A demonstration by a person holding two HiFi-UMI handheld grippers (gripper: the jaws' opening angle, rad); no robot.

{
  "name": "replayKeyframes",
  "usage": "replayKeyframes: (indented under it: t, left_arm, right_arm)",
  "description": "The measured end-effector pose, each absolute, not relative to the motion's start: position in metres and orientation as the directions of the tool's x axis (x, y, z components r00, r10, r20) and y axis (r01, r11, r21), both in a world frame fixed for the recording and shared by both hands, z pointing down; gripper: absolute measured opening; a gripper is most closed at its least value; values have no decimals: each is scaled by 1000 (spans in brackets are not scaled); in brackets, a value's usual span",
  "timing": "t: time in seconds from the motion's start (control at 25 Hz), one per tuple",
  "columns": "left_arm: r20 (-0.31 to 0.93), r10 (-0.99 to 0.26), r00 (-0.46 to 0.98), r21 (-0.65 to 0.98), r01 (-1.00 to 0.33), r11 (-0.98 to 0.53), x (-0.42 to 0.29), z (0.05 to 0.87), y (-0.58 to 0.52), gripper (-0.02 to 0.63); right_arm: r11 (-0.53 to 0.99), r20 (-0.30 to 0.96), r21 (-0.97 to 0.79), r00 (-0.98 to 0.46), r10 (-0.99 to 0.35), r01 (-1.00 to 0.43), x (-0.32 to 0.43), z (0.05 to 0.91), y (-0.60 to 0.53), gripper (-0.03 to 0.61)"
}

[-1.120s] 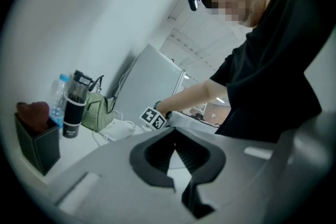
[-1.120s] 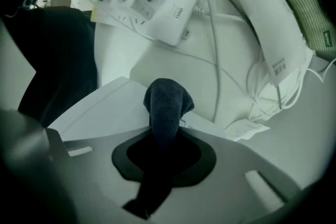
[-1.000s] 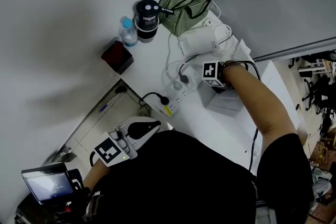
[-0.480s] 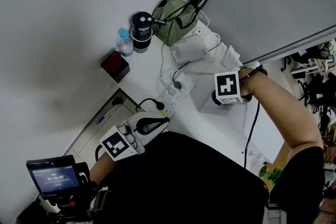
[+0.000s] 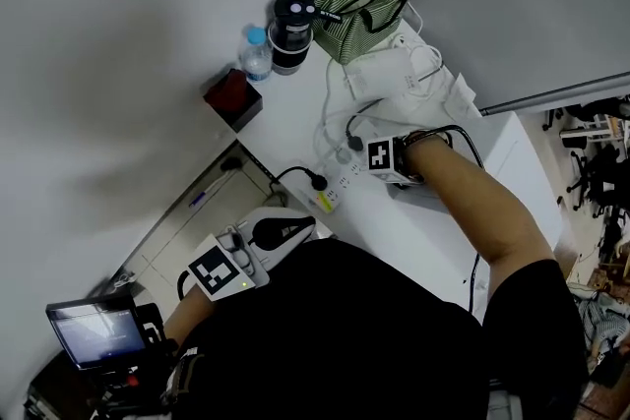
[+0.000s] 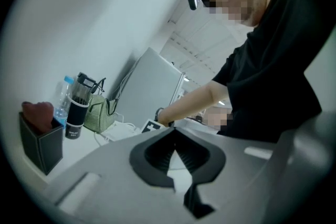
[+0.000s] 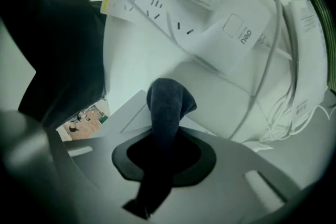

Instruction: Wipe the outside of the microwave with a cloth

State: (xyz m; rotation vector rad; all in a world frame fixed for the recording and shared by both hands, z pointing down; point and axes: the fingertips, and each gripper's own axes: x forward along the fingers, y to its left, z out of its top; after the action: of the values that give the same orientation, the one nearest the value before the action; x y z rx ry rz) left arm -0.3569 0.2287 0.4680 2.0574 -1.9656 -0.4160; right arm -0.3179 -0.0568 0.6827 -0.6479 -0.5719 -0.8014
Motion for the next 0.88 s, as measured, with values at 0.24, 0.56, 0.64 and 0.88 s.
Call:
replayKeyframes:
  t: [0.24, 0.56, 0.64, 0.88]
  left_arm:
    - [-49, -996, 68, 346, -935, -81, -356, 457, 220, 2]
    - [-101, -987, 123, 269, -952, -146, -358, 412, 189, 2]
    - [-108, -985, 134, 265, -951, -158, -353, 410, 183, 1]
    - [-98, -993, 59, 317, -945, -88, -366, 435, 190, 2]
  right_arm:
    - [521, 765, -285, 519, -382, 804, -321, 663, -48, 51]
    - [410, 846, -325, 456, -276, 852, -295, 482, -7, 51]
    - [396, 833, -307, 445, -328, 866, -294, 492, -7, 51]
    - [405, 731, -396, 550, -405, 824, -280, 578, 11, 48]
